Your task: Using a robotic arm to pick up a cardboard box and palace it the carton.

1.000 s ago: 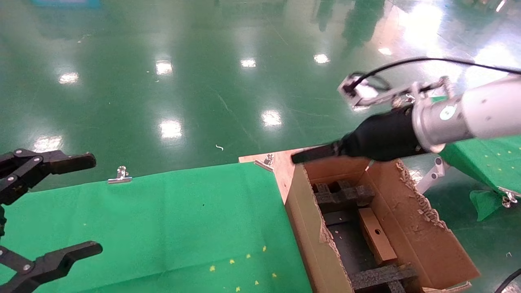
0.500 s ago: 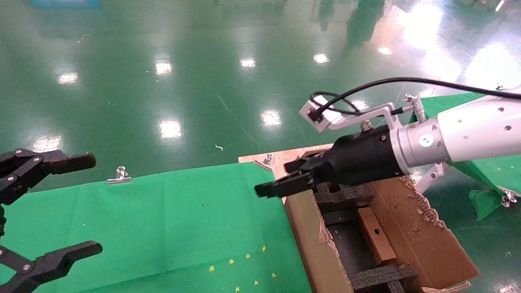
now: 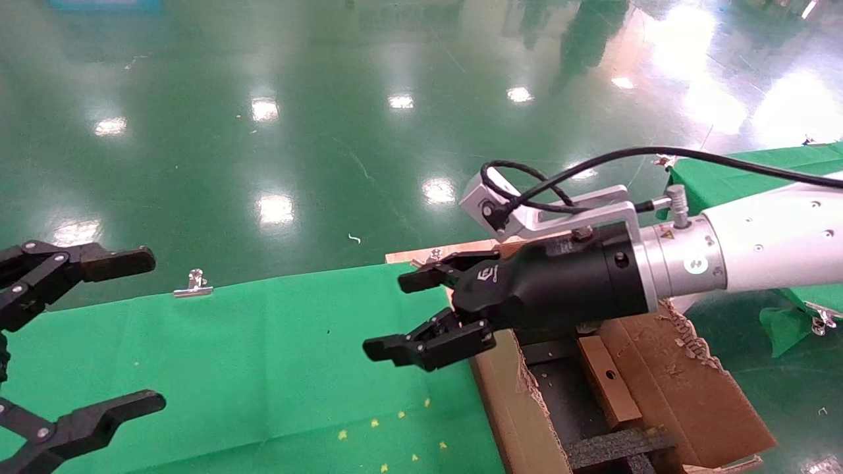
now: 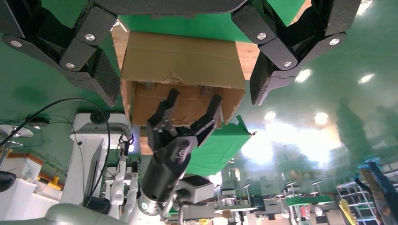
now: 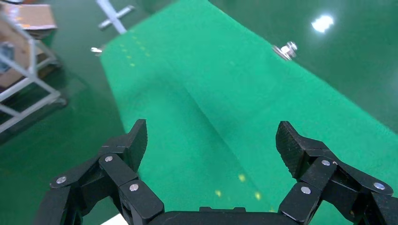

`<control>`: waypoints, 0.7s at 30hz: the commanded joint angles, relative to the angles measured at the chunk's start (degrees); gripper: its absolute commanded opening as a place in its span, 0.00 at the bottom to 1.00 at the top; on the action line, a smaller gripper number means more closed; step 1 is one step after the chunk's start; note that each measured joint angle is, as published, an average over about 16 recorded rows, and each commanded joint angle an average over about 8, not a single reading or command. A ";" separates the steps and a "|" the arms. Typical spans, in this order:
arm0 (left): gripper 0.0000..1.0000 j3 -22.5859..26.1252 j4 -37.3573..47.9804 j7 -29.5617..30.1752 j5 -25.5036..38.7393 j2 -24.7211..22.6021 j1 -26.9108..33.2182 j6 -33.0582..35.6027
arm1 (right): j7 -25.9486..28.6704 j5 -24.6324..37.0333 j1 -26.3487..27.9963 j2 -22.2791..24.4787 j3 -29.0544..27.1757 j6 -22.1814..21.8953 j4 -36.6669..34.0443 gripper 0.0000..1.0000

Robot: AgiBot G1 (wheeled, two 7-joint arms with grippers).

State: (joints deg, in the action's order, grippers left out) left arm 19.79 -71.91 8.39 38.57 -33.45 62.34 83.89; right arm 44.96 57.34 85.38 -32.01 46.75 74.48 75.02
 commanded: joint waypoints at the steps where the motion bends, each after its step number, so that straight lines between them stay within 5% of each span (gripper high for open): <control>1: 1.00 0.00 0.00 0.00 0.00 0.00 0.00 0.00 | -2.95 -1.33 -2.05 -0.26 -2.65 0.97 -0.12 1.00; 21: 1.00 0.01 0.00 -0.01 -0.01 0.00 0.00 -0.01 | -31.67 -14.32 -22.03 -2.78 -28.43 10.36 -1.33 1.00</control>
State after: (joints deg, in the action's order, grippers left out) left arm 19.80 -71.90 8.39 38.56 -33.44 62.34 83.88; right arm 14.49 43.43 64.00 -34.71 19.17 84.54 73.73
